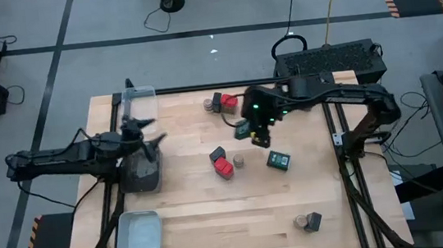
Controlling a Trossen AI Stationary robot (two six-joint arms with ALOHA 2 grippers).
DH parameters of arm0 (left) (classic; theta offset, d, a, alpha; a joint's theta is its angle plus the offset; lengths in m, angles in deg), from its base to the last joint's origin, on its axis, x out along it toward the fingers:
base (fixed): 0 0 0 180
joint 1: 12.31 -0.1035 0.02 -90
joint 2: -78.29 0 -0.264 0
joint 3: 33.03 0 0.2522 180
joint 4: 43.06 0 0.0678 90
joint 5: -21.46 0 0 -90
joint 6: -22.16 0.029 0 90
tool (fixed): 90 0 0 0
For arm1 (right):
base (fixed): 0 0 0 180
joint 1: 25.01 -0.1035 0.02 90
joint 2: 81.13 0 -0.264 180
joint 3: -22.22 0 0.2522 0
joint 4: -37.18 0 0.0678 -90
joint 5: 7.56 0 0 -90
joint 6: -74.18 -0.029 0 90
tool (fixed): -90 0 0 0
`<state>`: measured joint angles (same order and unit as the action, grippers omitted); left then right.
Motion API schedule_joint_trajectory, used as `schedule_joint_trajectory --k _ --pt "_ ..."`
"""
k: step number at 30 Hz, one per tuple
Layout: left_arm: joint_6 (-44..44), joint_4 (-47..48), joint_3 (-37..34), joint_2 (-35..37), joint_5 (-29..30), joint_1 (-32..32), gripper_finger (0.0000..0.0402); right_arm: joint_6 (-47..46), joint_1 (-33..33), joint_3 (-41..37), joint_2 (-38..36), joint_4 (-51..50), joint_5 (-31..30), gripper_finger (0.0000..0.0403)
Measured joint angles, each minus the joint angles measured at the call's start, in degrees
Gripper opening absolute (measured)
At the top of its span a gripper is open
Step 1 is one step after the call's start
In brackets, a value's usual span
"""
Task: Sort spices by type
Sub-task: Put the black seasoning can into the black bin
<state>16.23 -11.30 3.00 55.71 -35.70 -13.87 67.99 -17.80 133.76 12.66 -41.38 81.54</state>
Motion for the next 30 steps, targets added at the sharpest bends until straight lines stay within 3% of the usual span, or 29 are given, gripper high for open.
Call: schedule_joint_trajectory --k 4,11,13,18,23,28,30 --pt "-4.15 4.97 0.14 3.52 7.75 0.04 0.0326 8.17 0.74 0.00 5.41 9.40 4.75 0.0244" --pt "-4.09 -0.91 1.29 6.89 17.10 0.04 0.0326 21.26 0.67 -0.02 13.75 29.16 7.45 0.0244" --pt "-3.74 -0.95 3.75 7.24 17.30 0.04 0.0326 24.19 0.69 -0.02 15.38 34.87 7.40 0.0244" --pt "-4.06 2.62 9.25 7.23 9.90 0.04 0.0326 27.04 0.72 -0.02 18.62 46.56 7.38 0.0245" --pt "-5.42 4.89 11.37 6.50 -5.26 0.07 0.0326 27.03 0.69 -0.02 19.26 50.42 7.39 0.0245" --pt "-12.53 5.19 10.96 4.10 -7.21 0.04 0.0326 29.80 0.22 -0.02 19.26 50.30 7.09 0.0245" --pt "-11.28 5.25 11.03 2.69 -11.62 0.00 0.0326 32.38 -0.25 -0.02 19.26 49.33 7.45 0.0245"
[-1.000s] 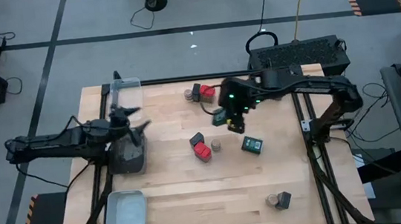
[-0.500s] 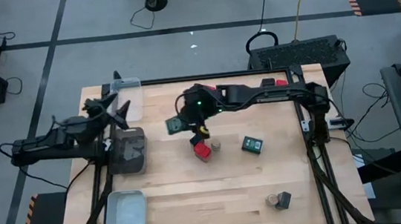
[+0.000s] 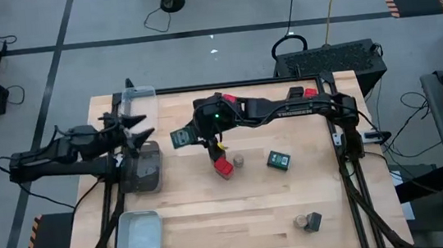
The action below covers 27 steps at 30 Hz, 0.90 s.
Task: Sort spices by type
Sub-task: Put the black seasoning can into the black bin
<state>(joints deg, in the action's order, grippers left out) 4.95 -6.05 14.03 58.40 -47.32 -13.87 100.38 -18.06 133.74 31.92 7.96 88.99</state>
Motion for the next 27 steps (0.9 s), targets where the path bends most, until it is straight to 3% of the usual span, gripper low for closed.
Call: schedule_joint_trajectory --k 3,9,16,23,27 --pt "2.64 -0.01 0.69 -3.51 -9.24 0.03 0.0326 2.84 -0.67 0.00 0.00 -1.94 3.36 0.0245" --pt "-0.34 -0.95 1.38 -13.09 -12.01 -0.86 0.0326 5.41 -3.26 0.00 -0.02 -4.75 5.41 0.0245" --pt "-5.01 -6.34 1.38 -20.22 -29.38 -4.22 0.0326 10.31 -8.38 0.00 -0.04 -4.92 3.03 0.0245" --pt "-6.21 -7.01 1.38 -21.82 -37.31 -5.14 0.0326 13.60 -11.77 0.00 -0.09 -4.90 -2.17 0.0245" --pt "-6.32 -10.27 1.38 -21.71 -36.44 -5.07 0.0326 13.58 -12.39 0.00 -0.09 -3.66 -2.26 0.0245"
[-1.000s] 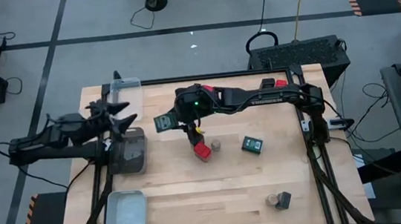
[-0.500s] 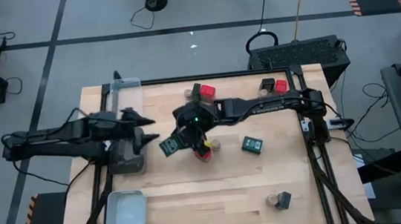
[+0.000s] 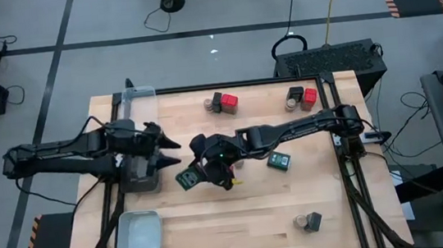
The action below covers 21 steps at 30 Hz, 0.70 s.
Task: Sort spices by type
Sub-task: Put the black seasoning can into the black bin
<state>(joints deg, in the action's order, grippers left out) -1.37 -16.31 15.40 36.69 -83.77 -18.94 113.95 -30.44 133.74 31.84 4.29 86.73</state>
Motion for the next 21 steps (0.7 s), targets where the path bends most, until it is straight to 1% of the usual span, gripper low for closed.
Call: schedule_joint_trajectory --k 3,8,14,18,21 --pt "0.30 -0.24 0.00 0.21 0.01 0.00 0.0326 -0.86 0.09 0.00 -0.02 1.70 -0.10 0.0245" --pt "-0.03 2.42 -0.04 -1.51 -2.27 0.10 0.0326 -1.36 0.63 0.00 -0.04 1.80 -0.13 0.0245" --pt "0.04 0.19 -0.60 -4.98 -6.06 0.56 0.0326 -1.25 0.72 0.00 -0.04 2.13 -0.15 0.0245" --pt "1.08 -1.13 -0.61 -5.91 -5.90 0.66 0.0326 -1.74 0.72 0.00 0.02 1.62 -0.11 0.0245" --pt "2.81 -1.46 -0.61 -5.23 -4.59 0.40 0.0326 -3.13 0.99 0.00 0.06 -0.99 -0.13 0.0245"
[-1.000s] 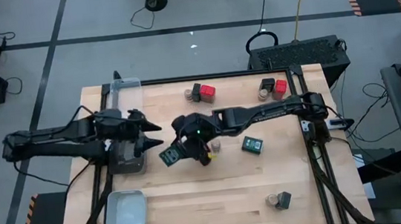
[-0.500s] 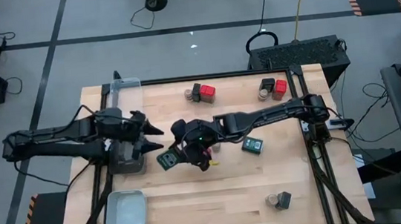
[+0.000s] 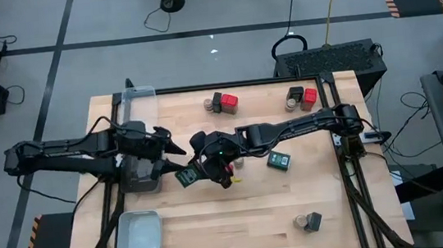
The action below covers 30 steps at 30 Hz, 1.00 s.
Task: Sort spices by type
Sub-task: Put the black seasoning can into the black bin
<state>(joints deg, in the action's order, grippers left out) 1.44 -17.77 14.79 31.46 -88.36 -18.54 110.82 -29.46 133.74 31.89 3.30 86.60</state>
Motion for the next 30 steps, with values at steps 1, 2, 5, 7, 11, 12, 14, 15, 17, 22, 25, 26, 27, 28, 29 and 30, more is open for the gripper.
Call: schedule_joint_trajectory --k 1,2,5,7,11,12,14,15,17,22,25,26,27,28,29,30 --pt "0.55 0.16 0.11 0.52 0.29 -0.24 0.0326 -0.62 0.25 0.00 0.03 -0.66 0.04 0.0245" --pt "1.10 0.56 0.47 1.08 0.77 -0.55 0.0326 -1.32 0.57 0.00 0.08 -1.00 0.01 0.0245" --pt "2.57 5.08 2.88 3.18 4.78 -1.49 0.0326 -3.83 2.08 0.00 0.07 -1.09 -0.14 0.0245" --pt "4.86 10.31 5.67 4.50 9.33 -1.62 0.0326 -6.39 3.31 0.00 0.05 -1.18 -0.22 0.0245" --pt "8.79 21.24 10.31 5.93 20.49 -0.78 0.0326 -12.80 5.97 0.00 0.05 -2.41 -4.44 0.0245" --pt "9.27 22.65 10.98 5.92 22.70 -0.27 0.0326 -14.59 6.70 0.00 0.03 -3.08 -5.44 0.0245" --pt "9.84 23.94 11.30 5.79 25.83 0.62 0.0326 -18.40 8.26 0.46 0.03 -5.48 -5.76 0.0245" --pt "10.40 23.93 11.30 5.57 26.39 0.88 0.0326 -20.13 9.04 1.56 0.03 -8.19 -5.68 0.0245" --pt "11.08 23.89 11.32 4.92 26.66 1.40 0.0326 -22.96 10.54 4.42 0.06 -13.24 -5.59 0.0245" --pt "12.62 23.72 11.32 3.61 26.75 1.54 0.0326 -26.46 13.58 13.29 0.61 -24.03 -2.80 0.0245" --pt "13.86 23.38 11.32 2.94 26.84 1.54 0.0326 -27.82 15.05 19.57 1.74 -28.62 1.06 0.0245" --pt "14.09 23.23 11.32 2.82 26.82 1.55 0.0326 -28.38 15.49 22.01 2.54 -30.87 1.48 0.0245" --pt "14.14 23.26 11.32 2.76 26.84 1.54 0.0326 -28.77 15.93 24.58 3.53 -32.84 1.89 0.0245" --pt "14.20 23.30 11.32 2.66 26.87 1.55 0.0326 -29.02 16.30 27.03 4.92 -35.06 2.13 0.0245" --pt "14.20 23.25 11.32 2.61 26.88 1.54 0.0326 -29.11 16.66 29.46 6.46 -37.80 2.11 0.0245" --pt "14.19 23.28 11.32 2.60 26.91 1.54 0.0326 -29.00 16.89 31.64 8.30 -40.79 2.11 0.0245"
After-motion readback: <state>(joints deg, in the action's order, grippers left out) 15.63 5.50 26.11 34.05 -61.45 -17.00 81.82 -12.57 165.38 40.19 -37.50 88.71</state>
